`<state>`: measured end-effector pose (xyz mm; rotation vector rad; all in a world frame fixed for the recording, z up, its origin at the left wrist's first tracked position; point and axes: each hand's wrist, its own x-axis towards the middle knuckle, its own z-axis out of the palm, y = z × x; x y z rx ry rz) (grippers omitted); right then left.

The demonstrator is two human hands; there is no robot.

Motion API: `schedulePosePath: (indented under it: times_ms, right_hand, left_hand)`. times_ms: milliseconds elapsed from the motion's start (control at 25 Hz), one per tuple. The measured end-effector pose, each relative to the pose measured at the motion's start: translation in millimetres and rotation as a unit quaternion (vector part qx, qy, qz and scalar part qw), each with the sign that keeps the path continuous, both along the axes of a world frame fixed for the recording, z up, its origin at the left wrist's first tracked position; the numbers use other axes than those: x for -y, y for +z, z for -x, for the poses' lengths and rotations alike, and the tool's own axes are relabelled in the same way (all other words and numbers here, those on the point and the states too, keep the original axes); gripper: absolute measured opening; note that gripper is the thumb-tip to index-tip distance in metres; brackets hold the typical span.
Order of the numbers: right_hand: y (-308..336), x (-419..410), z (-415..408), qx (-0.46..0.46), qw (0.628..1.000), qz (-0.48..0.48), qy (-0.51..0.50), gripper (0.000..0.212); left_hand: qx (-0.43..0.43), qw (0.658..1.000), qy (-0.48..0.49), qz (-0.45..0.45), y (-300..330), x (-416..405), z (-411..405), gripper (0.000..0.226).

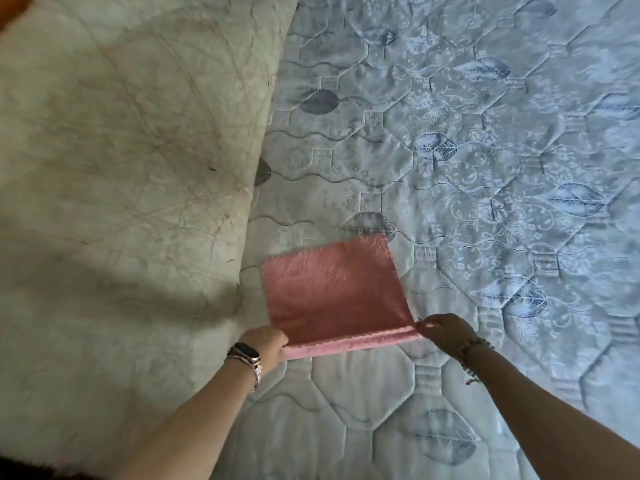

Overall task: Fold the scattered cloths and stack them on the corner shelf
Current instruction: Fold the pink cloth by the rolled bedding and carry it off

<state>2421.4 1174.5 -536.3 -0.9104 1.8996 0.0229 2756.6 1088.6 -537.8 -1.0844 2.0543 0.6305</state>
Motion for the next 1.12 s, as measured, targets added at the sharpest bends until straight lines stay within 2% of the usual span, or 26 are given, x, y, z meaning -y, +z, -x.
schedulePosePath:
  times_ms: [80, 160, 240, 320, 400, 480, 560, 720, 960, 1040, 1120]
  right_hand:
    - [2.1, 0.4, 0.0, 0.01, 1.0, -0.005, -0.016, 0.035]
    - [7.3, 10.9, 0.7, 0.049, 0.991, 0.034, -0.119, 0.024]
    - [13.4, 28.6, -0.4, 0.097, 0.965, 0.084, -0.23, 0.009]
    - [18.0, 52.9, -5.3, 0.136, 0.938, 0.111, -0.3, 0.009]
    - [17.5, 78.5, -13.1, 0.159, 0.916, 0.121, -0.347, 0.008]
    - [7.7, 99.3, -18.3, 0.174, 0.895, 0.132, -0.388, 0.007]
    - [-7.0, 115.3, -20.5, 0.189, 0.876, 0.147, -0.418, 0.009]
    - [-31.2, 143.0, -22.8, 0.172, 0.873, 0.139, -0.436, 0.013]
    - [-52.6, 161.5, -25.5, 0.123, 0.897, 0.142, -0.4, 0.013]
    - [-53.2, 162.4, -28.0, 0.102, 0.908, 0.143, -0.379, 0.026]
    - [-50.9, 161.7, -28.6, 0.101, 0.918, 0.138, -0.359, 0.027]
  left_hand:
    - [-0.038, 0.994, 0.101, -0.026, -5.0, 0.0, -5.8, 0.03]
    - [-0.112, 0.96, 0.254, -0.041, -2.4, 12.4, -8.3, 0.038]
    - [-0.202, 0.875, 0.436, -0.065, 1.8, 25.6, -9.5, 0.028]
    - [-0.26, 0.79, 0.551, -0.075, 3.6, 38.9, -12.2, 0.018]
    - [-0.283, 0.736, 0.61, -0.078, -10.3, 49.3, -16.3, 0.015]
    - [-0.302, 0.687, 0.655, -0.085, -21.8, 54.1, -17.9, 0.001]
    - [-0.311, 0.65, 0.686, -0.1, -31.5, 57.6, -17.9, 0.017]
    - [-0.32, 0.618, 0.711, -0.102, -50.7, 69.2, -19.0, 0.042]
    - [-0.311, 0.593, 0.738, -0.089, -69.1, 76.1, -22.2, 0.041]
    - [-0.303, 0.597, 0.736, -0.1, -73.0, 76.8, -22.5, 0.056]
    - [-0.294, 0.597, 0.74, -0.099, -74.0, 74.3, -21.4, 0.076]
